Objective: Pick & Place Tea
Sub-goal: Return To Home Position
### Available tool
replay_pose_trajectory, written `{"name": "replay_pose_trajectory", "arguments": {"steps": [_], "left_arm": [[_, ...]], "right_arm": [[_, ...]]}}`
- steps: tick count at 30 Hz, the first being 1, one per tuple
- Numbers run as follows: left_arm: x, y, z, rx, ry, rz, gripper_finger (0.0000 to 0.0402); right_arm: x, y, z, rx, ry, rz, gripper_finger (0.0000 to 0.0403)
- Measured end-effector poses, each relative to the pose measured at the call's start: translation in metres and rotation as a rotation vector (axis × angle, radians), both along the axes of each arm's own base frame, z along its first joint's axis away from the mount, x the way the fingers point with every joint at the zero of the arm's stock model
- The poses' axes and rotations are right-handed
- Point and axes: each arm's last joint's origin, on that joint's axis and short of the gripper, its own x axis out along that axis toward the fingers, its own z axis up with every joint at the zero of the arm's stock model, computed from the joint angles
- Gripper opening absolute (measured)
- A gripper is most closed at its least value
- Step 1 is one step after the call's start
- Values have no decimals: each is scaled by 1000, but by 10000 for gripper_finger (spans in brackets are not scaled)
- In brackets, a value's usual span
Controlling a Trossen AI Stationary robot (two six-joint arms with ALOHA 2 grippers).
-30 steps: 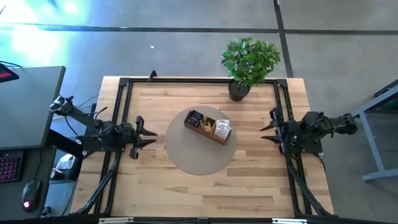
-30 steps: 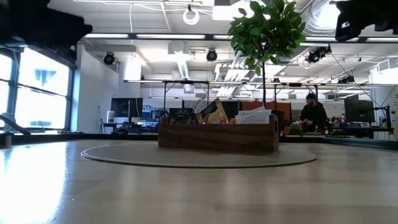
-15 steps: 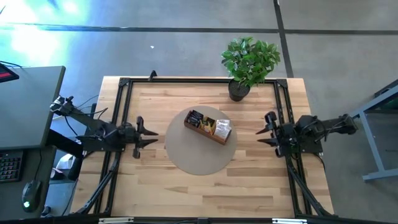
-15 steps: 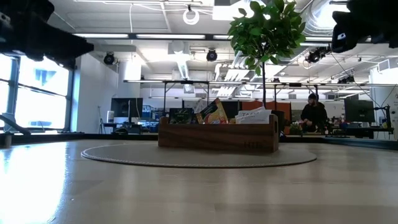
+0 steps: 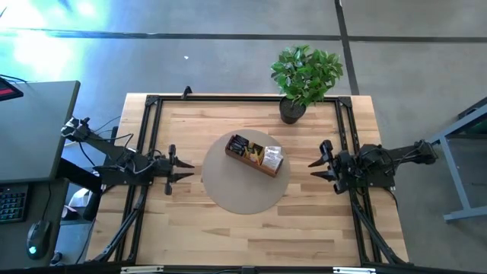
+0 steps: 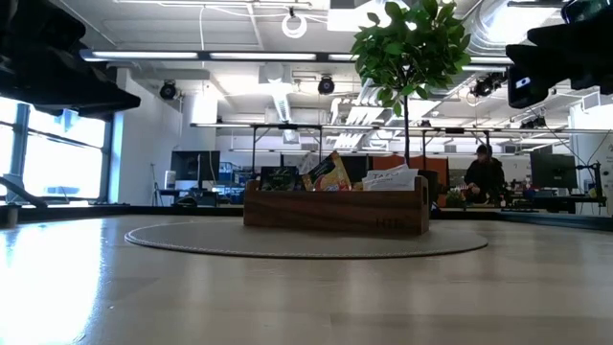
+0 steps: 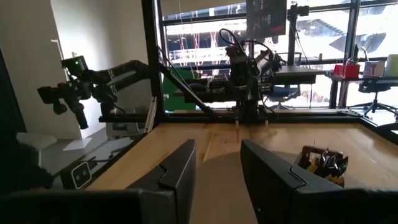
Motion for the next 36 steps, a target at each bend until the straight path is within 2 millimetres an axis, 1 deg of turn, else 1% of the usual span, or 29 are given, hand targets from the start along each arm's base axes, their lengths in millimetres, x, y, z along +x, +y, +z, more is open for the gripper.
{"name": "replay_pose_trajectory", "arguments": {"steps": [36], "left_arm": [[0,0,-1,2,4,0,111]], "right_arm": [[0,0,0,0,-4,0,124]]}}
